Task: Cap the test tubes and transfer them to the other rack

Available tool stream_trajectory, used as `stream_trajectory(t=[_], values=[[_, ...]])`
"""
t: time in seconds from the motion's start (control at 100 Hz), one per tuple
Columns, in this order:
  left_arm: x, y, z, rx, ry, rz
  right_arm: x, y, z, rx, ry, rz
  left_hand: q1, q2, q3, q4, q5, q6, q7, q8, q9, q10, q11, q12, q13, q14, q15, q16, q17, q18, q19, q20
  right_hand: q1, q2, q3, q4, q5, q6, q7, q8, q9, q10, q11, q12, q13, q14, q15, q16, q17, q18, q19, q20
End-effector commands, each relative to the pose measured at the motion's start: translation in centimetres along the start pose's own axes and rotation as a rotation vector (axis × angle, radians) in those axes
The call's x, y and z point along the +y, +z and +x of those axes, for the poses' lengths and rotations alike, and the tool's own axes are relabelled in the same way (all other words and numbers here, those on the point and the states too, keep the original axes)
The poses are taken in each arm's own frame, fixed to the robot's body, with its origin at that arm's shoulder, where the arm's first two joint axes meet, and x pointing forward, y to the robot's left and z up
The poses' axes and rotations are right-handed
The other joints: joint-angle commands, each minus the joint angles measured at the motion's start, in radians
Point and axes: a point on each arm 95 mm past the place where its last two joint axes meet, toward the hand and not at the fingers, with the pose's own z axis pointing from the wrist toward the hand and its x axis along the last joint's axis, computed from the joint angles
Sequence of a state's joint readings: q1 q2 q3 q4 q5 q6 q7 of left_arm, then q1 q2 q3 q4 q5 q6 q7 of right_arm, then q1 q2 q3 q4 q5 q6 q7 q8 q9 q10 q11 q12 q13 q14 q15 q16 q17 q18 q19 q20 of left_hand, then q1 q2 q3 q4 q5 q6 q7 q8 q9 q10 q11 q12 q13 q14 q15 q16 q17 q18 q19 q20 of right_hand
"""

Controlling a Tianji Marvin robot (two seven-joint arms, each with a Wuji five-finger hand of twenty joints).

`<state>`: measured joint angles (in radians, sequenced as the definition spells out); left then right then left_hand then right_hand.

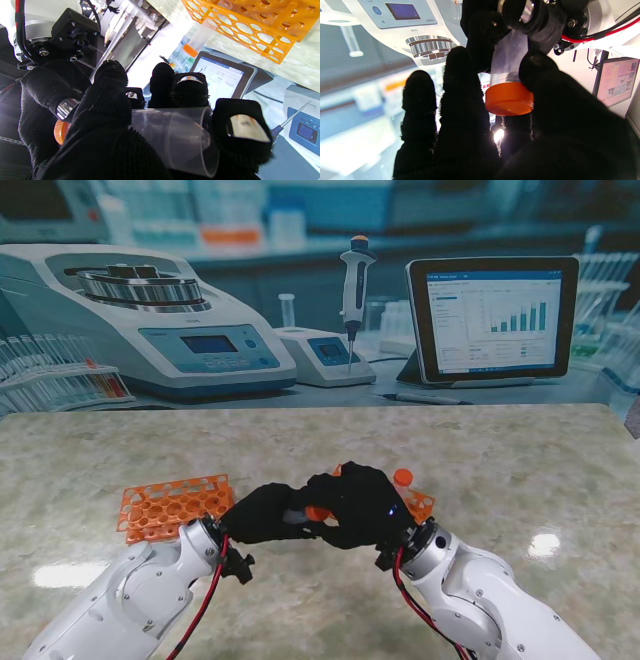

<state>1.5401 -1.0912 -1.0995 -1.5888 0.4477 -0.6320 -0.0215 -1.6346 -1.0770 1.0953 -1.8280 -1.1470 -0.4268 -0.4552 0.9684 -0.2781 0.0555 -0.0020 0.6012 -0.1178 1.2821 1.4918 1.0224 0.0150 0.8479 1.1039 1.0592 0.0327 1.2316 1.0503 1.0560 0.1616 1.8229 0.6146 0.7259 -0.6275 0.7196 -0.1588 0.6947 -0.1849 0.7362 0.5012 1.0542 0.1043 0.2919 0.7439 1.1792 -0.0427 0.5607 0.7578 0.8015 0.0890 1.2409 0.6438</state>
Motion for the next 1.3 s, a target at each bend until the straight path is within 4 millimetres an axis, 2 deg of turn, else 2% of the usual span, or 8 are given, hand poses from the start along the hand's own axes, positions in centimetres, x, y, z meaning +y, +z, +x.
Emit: stream_trajectory(t=[0.0, 0.14, 0.24, 0.45, 0.69, 0.77, 0.93, 1.29], values=[[-0.4, 0.7, 0.8, 0.036, 0.001, 0.014, -1.0, -0.4, 0.1, 0.003, 0.013, 0.040, 0.025, 0.030, 0.031, -0.011, -0.009, -0.074, 0.049, 0.039, -0.001, -0.029, -0.007, -0.003, 0.018, -0.020, 0.031, 0.013, 0.028, -0.079, 0.153, 0.009, 0.147, 0.078, 0.166, 0.025, 0.027, -0.027, 0.050, 0.037, 0.089, -0.143, 0.105, 0.038, 0.032, -0.020, 0.027, 0.011, 0.015, -0.013, 0.017, -0.009], [-0.3, 0.8, 0.9, 0.040, -0.001, 0.014, -1.1, -0.2, 0.0, 0.018, 0.023, 0.055, 0.025, 0.029, 0.033, -0.011, -0.009, -0.074, 0.049, 0.039, -0.003, -0.029, -0.007, -0.002, 0.018, -0.019, 0.030, 0.013, 0.027, -0.076, 0.150, 0.007, 0.171, 0.100, 0.237, 0.031, 0.084, -0.019, -0.042, 0.137, 0.094, -0.149, 0.142, 0.043, 0.045, -0.027, 0.034, 0.010, 0.034, -0.020, 0.019, -0.024], [-0.3, 0.7, 0.9, 0.045, 0.001, 0.016, -1.2, -0.2, 0.0, 0.026, 0.034, 0.071, 0.024, 0.028, 0.033, -0.011, -0.010, -0.075, 0.049, 0.039, -0.003, -0.029, -0.007, -0.002, 0.018, -0.019, 0.030, 0.013, 0.028, -0.075, 0.149, 0.007, 0.171, 0.115, 0.286, 0.037, 0.104, -0.012, -0.072, 0.163, 0.090, -0.146, 0.156, 0.047, 0.049, -0.027, 0.039, 0.013, 0.042, -0.022, 0.017, -0.025], [-0.3, 0.7, 1.0, 0.052, 0.003, 0.020, -1.3, -0.1, -0.1, 0.047, 0.048, 0.112, 0.023, 0.028, 0.034, -0.012, -0.010, -0.075, 0.049, 0.039, -0.003, -0.029, -0.007, -0.002, 0.017, -0.019, 0.029, 0.013, 0.027, -0.071, 0.145, 0.005, 0.164, 0.119, 0.332, 0.043, 0.126, -0.007, -0.075, 0.203, 0.098, -0.148, 0.191, 0.069, 0.070, -0.035, 0.066, 0.032, 0.079, -0.035, 0.025, -0.022], [-0.2, 0.6, 1.2, 0.060, 0.005, 0.024, -1.6, 0.2, -0.4, 0.053, 0.051, 0.126, 0.020, 0.028, 0.037, -0.012, -0.009, -0.077, 0.049, 0.038, -0.003, -0.033, -0.011, -0.004, 0.013, -0.018, 0.018, 0.009, 0.021, -0.046, 0.111, -0.011, 0.137, 0.144, 0.402, 0.068, 0.171, -0.035, -0.054, 0.321, 0.118, -0.178, 0.291, 0.146, 0.107, -0.051, 0.177, 0.120, 0.136, -0.044, 0.070, 0.017], [-0.2, 0.6, 1.2, 0.063, 0.006, 0.025, -1.7, 0.3, -0.6, 0.055, 0.055, 0.123, 0.020, 0.027, 0.039, -0.012, -0.010, -0.076, 0.048, 0.038, -0.004, -0.033, -0.012, -0.005, 0.012, -0.017, 0.014, 0.008, 0.020, -0.034, 0.097, -0.018, 0.119, 0.138, 0.421, 0.092, 0.206, -0.063, -0.043, 0.335, 0.156, -0.200, 0.293, 0.139, 0.125, -0.052, 0.202, 0.138, 0.168, -0.059, 0.073, 0.022], [-0.2, 0.6, 1.3, 0.065, 0.006, 0.026, -1.7, 0.5, -1.1, 0.056, 0.066, 0.132, 0.017, 0.025, 0.043, -0.013, -0.009, -0.077, 0.048, 0.036, -0.006, -0.035, -0.017, -0.008, 0.009, -0.016, 0.002, 0.005, 0.015, -0.006, 0.064, -0.037, 0.089, 0.106, 0.459, 0.124, 0.256, -0.084, -0.044, 0.336, 0.211, -0.209, 0.271, 0.123, 0.132, -0.052, 0.255, 0.143, 0.221, -0.072, 0.073, 0.022], [-0.1, 0.7, 1.4, 0.064, 0.009, 0.025, -1.7, 0.6, -1.7, 0.052, 0.075, 0.125, 0.008, 0.017, 0.050, -0.013, -0.009, -0.081, 0.044, 0.028, -0.009, -0.041, -0.033, -0.020, 0.005, -0.012, -0.032, -0.008, -0.016, 0.032, 0.013, -0.058, 0.063, 0.046, 0.542, 0.163, 0.329, -0.106, -0.018, 0.343, 0.287, -0.215, 0.282, 0.144, 0.138, -0.072, 0.401, 0.141, 0.267, -0.064, 0.141, 0.051]])
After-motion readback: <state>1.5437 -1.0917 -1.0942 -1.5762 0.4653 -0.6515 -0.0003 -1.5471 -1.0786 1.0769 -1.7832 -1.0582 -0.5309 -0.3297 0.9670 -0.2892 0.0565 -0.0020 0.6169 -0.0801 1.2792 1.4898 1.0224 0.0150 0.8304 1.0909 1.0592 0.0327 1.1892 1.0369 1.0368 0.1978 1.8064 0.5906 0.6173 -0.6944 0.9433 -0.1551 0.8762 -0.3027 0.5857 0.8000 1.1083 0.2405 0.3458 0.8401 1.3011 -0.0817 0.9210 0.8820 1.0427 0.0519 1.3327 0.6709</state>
